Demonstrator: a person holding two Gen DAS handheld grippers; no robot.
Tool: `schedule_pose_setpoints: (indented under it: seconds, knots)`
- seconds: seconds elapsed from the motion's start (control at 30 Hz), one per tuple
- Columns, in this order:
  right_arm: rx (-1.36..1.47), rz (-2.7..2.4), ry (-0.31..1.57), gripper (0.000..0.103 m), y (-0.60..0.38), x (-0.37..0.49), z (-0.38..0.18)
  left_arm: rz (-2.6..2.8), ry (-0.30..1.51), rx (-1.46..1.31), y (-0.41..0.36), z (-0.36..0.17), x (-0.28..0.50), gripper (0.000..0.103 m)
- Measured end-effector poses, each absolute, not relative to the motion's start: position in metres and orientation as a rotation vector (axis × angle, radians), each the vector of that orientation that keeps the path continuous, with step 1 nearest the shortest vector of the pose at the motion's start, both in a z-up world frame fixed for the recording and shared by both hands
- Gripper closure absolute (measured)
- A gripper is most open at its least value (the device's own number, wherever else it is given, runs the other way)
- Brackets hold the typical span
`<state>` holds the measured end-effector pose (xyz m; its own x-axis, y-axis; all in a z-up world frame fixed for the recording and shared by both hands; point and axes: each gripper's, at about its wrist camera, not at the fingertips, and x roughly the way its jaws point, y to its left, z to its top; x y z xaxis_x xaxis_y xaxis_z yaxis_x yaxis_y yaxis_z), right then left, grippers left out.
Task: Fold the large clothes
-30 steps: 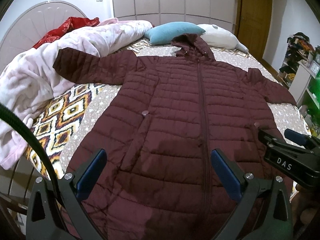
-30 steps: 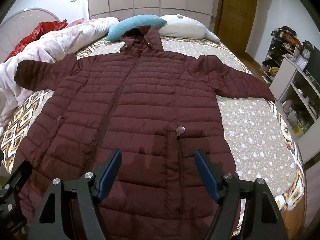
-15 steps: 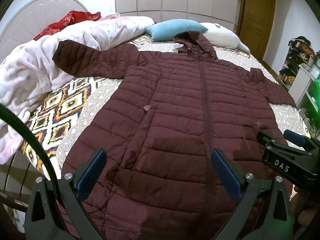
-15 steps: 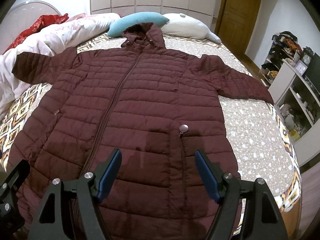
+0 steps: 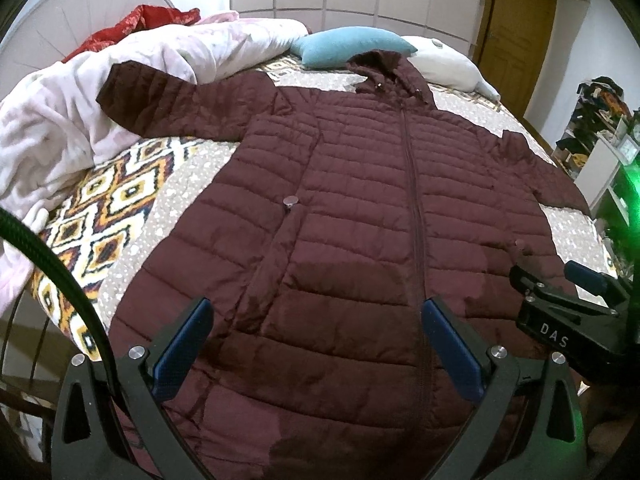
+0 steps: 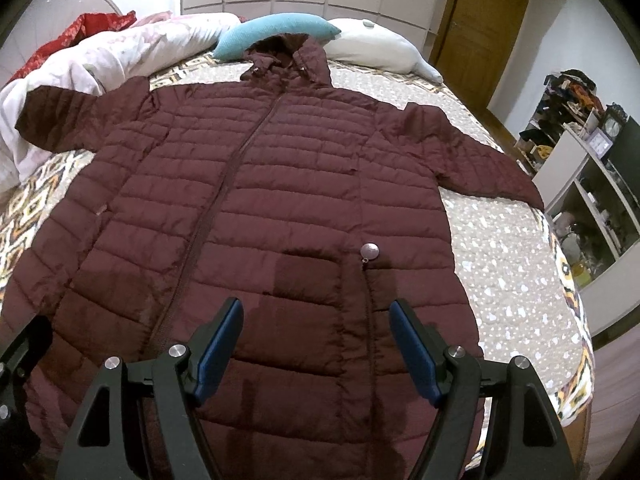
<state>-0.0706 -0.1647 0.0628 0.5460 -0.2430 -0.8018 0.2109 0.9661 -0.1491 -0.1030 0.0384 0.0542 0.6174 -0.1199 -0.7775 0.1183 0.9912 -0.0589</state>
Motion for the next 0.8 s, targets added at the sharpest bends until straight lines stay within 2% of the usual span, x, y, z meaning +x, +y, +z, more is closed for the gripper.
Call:
schedule_pose_setpoints:
  seconds: [0.8]
  knots:
    - [-0.154,-0.357,0.935,0.023,-0.164,-0.065,0.067,-0.157,0.927,-0.017,0.035,0.041,-0.091,0.000]
